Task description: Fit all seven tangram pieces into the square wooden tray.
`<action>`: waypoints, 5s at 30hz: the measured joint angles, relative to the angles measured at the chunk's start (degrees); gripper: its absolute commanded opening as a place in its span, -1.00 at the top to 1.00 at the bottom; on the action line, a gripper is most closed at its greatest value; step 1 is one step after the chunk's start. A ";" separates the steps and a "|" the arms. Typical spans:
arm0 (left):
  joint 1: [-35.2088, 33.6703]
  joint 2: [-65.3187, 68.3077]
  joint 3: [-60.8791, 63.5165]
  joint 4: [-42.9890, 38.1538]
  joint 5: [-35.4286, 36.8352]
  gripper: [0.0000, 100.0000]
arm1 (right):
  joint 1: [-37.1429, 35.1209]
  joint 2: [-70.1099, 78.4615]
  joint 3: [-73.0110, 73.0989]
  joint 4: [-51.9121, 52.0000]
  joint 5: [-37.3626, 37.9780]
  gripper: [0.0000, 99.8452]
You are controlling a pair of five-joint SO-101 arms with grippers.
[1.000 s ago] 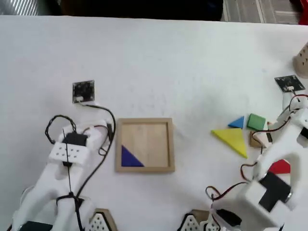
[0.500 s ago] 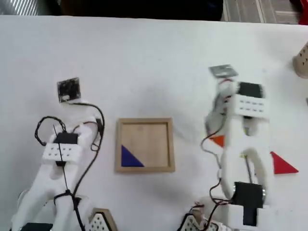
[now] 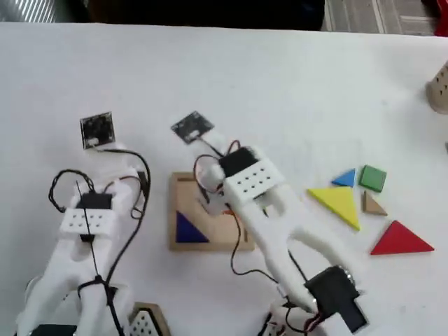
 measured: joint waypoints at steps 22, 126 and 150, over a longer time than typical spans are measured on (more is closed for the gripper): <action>6.24 0.00 0.00 0.00 0.00 0.88 | 13.63 4.57 -7.56 10.02 3.25 0.96; 37.71 23.21 -12.04 -3.52 8.18 0.96 | 58.02 -28.66 42.20 -16.00 21.27 0.96; 45.98 18.20 -12.04 1.85 8.26 0.96 | 57.85 -28.66 42.20 -16.18 21.36 0.96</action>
